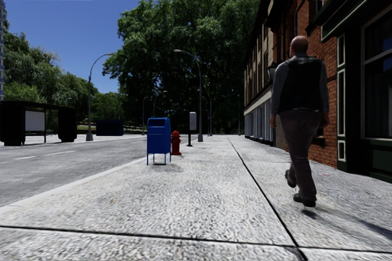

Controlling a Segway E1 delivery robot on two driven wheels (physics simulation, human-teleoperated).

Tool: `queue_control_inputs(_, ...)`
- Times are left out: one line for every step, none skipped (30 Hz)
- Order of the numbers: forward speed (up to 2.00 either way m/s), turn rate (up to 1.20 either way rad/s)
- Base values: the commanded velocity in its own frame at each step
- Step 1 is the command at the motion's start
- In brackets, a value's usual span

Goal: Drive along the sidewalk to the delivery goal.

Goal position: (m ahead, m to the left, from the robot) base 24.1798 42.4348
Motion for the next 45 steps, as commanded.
queue_control_inputs(1.93,0.00)
queue_control_inputs(1.93,0.00)
queue_control_inputs(1.93,0.00)
queue_control_inputs(1.93,0.00)
queue_control_inputs(1.92,0.00)
queue_control_inputs(1.90,0.14)
queue_control_inputs(1.90,0.30)
queue_control_inputs(1.89,0.39)
queue_control_inputs(1.89,0.39)
queue_control_inputs(1.89,0.40)
queue_control_inputs(1.89,0.39)
queue_control_inputs(1.89,0.20)
queue_control_inputs(1.89,0.20)
queue_control_inputs(1.89,0.00)
queue_control_inputs(1.89,0.00)
queue_control_inputs(1.89,0.00)
queue_control_inputs(1.89,0.00)
queue_control_inputs(1.89,0.00)
queue_control_inputs(1.89,0.00)
queue_control_inputs(1.90,0.00)
queue_control_inputs(1.90,0.00)
queue_control_inputs(1.90,0.00)
queue_control_inputs(1.91,0.00)
queue_control_inputs(1.91,0.00)
queue_control_inputs(1.91,0.00)
queue_control_inputs(1.91,0.00)
queue_control_inputs(1.91,0.00)
queue_control_inputs(1.91,0.00)
queue_control_inputs(1.91,0.00)
queue_control_inputs(1.91,0.00)
queue_control_inputs(1.91,0.00)
queue_control_inputs(1.91,0.00)
queue_control_inputs(1.91,0.00)
queue_control_inputs(1.91,0.00)
queue_control_inputs(1.91,0.00)
queue_control_inputs(1.91,0.00)
queue_control_inputs(1.91,0.00)
queue_control_inputs(1.91,0.00)
queue_control_inputs(1.91,0.00)
queue_control_inputs(1.91,0.00)
queue_control_inputs(1.91,0.00)
queue_control_inputs(1.87,0.00)
queue_control_inputs(1.87,0.00)
queue_control_inputs(1.11,0.00)
queue_control_inputs(0.58,0.00)
